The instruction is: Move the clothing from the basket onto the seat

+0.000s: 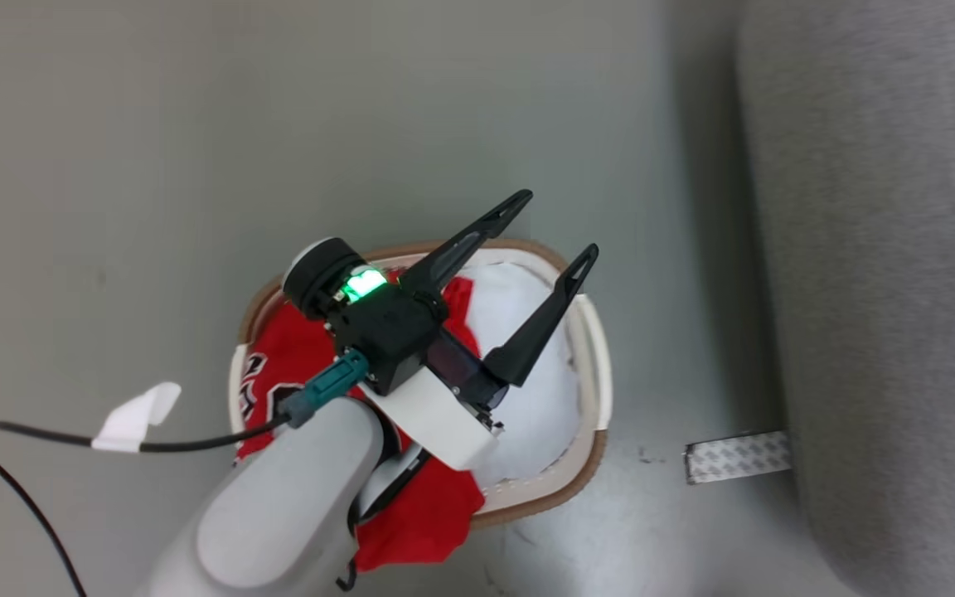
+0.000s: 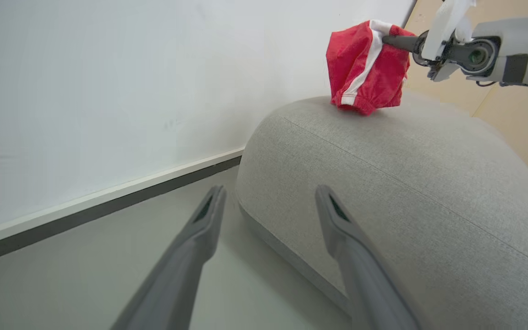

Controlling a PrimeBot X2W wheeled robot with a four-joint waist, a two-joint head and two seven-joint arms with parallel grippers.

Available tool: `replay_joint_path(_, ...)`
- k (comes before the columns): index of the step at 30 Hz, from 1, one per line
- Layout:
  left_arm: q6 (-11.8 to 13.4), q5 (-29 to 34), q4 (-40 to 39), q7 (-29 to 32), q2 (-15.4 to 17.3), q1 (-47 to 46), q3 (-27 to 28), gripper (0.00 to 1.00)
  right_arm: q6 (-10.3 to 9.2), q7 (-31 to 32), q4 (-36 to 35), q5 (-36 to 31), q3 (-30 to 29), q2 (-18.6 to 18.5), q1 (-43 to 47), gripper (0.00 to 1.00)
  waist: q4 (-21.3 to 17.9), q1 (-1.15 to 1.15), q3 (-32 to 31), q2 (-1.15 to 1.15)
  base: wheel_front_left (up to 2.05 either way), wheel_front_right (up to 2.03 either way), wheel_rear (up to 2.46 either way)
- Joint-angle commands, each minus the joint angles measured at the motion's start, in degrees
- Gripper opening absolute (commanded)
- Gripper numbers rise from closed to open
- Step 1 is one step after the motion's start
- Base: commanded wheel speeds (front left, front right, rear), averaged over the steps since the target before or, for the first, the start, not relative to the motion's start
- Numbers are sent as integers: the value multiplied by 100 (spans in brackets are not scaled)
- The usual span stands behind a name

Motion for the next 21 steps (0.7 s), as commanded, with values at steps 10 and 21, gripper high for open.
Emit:
replay_joint_path(10,34,-6,151,-87,-2,-77,118,100,-12,1186,1507,-452,165,-71,-345,85,255,-2,40,0,0,0,0)
replay_joint_path(21,31,-144,440,-103,-190,326,261,100,-12,996,1758,-526,660,136,61,100,94,-2,-1132,0,0,0,0)
